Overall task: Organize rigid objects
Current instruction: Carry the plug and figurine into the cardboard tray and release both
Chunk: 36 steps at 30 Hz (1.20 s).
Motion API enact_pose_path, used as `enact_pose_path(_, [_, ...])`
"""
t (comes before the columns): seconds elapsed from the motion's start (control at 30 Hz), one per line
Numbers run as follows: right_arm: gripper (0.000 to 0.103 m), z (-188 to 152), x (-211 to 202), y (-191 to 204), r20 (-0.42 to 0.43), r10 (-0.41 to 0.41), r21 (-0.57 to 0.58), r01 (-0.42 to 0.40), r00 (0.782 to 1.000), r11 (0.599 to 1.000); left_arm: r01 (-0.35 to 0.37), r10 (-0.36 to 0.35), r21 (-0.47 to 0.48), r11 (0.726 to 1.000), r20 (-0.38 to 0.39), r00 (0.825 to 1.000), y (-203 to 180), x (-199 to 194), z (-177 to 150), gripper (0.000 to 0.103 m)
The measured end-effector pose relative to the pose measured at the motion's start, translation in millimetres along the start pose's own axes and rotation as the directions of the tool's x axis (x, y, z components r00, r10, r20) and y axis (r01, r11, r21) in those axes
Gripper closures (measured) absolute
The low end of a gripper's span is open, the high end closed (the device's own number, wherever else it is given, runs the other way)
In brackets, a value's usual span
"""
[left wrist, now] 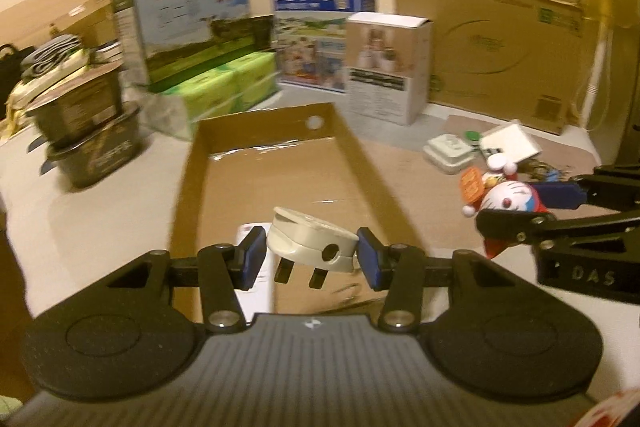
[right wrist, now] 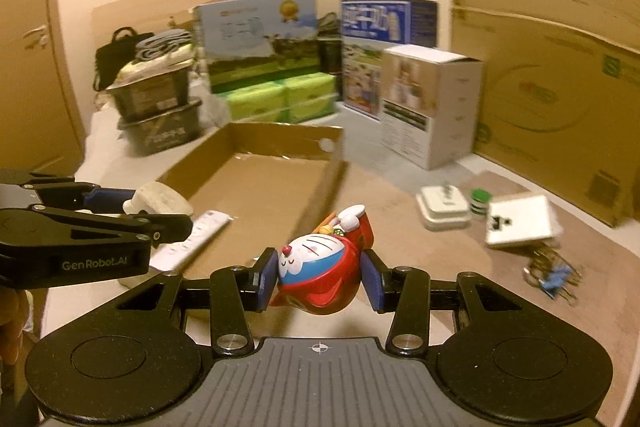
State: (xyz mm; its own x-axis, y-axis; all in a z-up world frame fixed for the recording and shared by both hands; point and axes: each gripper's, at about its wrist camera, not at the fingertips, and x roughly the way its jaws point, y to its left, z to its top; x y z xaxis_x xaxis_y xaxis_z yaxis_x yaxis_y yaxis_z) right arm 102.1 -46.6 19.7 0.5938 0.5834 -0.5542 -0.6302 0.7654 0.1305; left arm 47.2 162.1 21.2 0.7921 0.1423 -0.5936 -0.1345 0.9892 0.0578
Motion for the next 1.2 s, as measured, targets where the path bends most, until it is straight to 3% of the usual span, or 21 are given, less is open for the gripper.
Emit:
enact_pose_path(0.3, [0.058,7.0,34.4,23.9,-0.018,0.049,-0.031,-0.049,0.999,0.998,-0.043,0.043,-0.023,0.999,-0.025,0.999,35.4,13.1,-4.9,0.058])
enact_pose_path(0.7, [0.058,9.4,61.7,35.8,-0.029,0.082,-0.052,-0.083,0.996,0.995,-0.059,0.058,-0.028,0.998,-0.054,0.997,47.0,35.5,-11.0,0.057])
enact_pose_path(0.77, [0.058,11.8,65.6,35.9,-0.034,0.114,-0.051,-0.116,0.993,0.992,-0.071,0.070,-0.028,0.997,-0.041,0.997,48.4,35.7,-11.7,0.051])
enact_pose_path(0.93, [0.058,11.6,67.4,43.2,-0.003,0.126,-0.083,-0.126,0.992,0.989,-0.080,0.079,-0.040,0.996,-0.027,0.997,52.6,33.1,-11.8,0.051])
enact_pose_path(1.0, [0.055,10.4,68.8,44.1,-0.006,0.126,-0.087,-0.126,0.992,0.988,-0.083,0.082,-0.043,0.996,-0.026,0.996,53.2,31.9,-12.7,0.051])
enact_pose_path(1.07, [0.039,8.4,68.1,43.7,-0.007,0.128,-0.089,-0.128,0.992,0.988,-0.082,0.080,-0.049,0.995,-0.030,0.996,53.6,31.0,-13.7,0.051])
enact_pose_path(1.2, [0.038,3.9,62.1,38.5,-0.008,0.115,-0.082,-0.115,0.993,0.990,-0.080,0.078,-0.057,0.995,-0.033,0.996,52.2,28.0,-16.6,0.051])
